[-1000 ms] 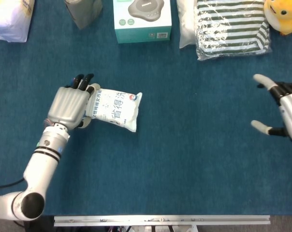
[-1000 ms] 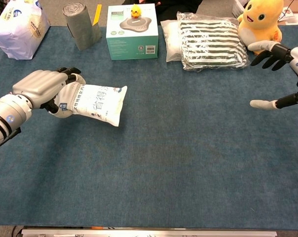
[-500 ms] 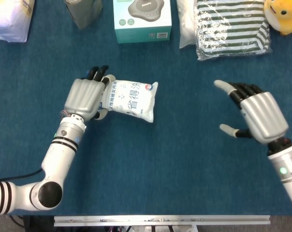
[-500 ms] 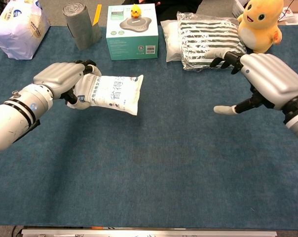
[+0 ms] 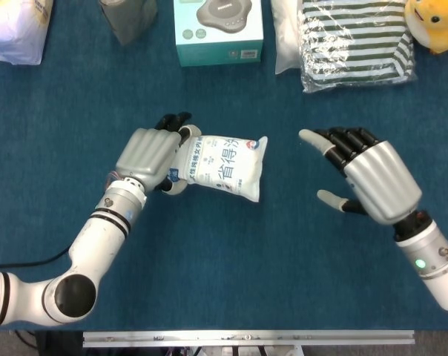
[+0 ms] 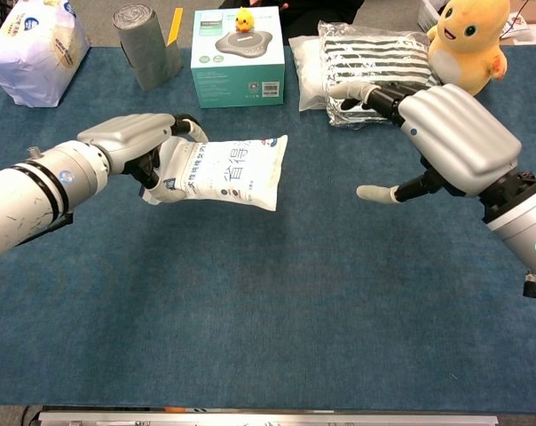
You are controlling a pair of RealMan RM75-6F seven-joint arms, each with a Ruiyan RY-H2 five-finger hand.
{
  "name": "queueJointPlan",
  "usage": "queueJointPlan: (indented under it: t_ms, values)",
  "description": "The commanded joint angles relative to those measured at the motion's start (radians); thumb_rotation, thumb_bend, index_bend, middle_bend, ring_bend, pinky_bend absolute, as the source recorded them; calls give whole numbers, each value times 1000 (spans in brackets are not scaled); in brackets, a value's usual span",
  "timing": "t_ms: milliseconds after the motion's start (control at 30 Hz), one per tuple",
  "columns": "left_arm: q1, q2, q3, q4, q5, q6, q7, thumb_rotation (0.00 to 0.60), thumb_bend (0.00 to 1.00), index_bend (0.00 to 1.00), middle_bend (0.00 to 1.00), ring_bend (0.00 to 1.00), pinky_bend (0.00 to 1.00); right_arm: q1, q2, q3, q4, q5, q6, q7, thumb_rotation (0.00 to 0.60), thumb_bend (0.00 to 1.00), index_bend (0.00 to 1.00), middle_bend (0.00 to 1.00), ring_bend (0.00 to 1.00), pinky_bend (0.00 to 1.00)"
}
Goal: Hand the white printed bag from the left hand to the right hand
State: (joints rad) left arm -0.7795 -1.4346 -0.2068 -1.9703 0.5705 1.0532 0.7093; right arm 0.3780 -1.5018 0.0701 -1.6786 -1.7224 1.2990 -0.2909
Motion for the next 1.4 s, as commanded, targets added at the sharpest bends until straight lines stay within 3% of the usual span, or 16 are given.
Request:
queueJointPlan:
  t_ms: [33, 367, 767, 1167, 1400]
  values:
    - [-17, 15, 0, -20, -24, -19, -24, 600, 258, 686, 64, 80, 342, 15, -15, -17, 36, -37, 17, 32, 600, 56, 189, 270, 259, 333]
    - [-52, 69, -4, -66, -63, -76, -124, 600, 258, 686, 64, 80, 345, 31, -32, -54, 80, -103, 36, 45, 600, 57, 189, 270, 259, 333]
    - [-88, 117, 3, -117, -64, -158, -247, 600, 258, 686, 67, 81, 346, 45, -47, -59, 109, -127, 47, 27, 600, 58, 192, 288, 259, 335]
    - [-124, 134, 31, -144, -21, -185, -320, 600, 258, 687, 69, 81, 348, 53, -89, -64, 173, -198, 135, 73, 600, 57, 334, 408, 370, 433]
    - [-139, 136, 38, -143, -5, -207, -373, 600, 258, 687, 70, 82, 348, 57, -103, -68, 199, -198, 136, 75, 600, 56, 348, 417, 379, 442]
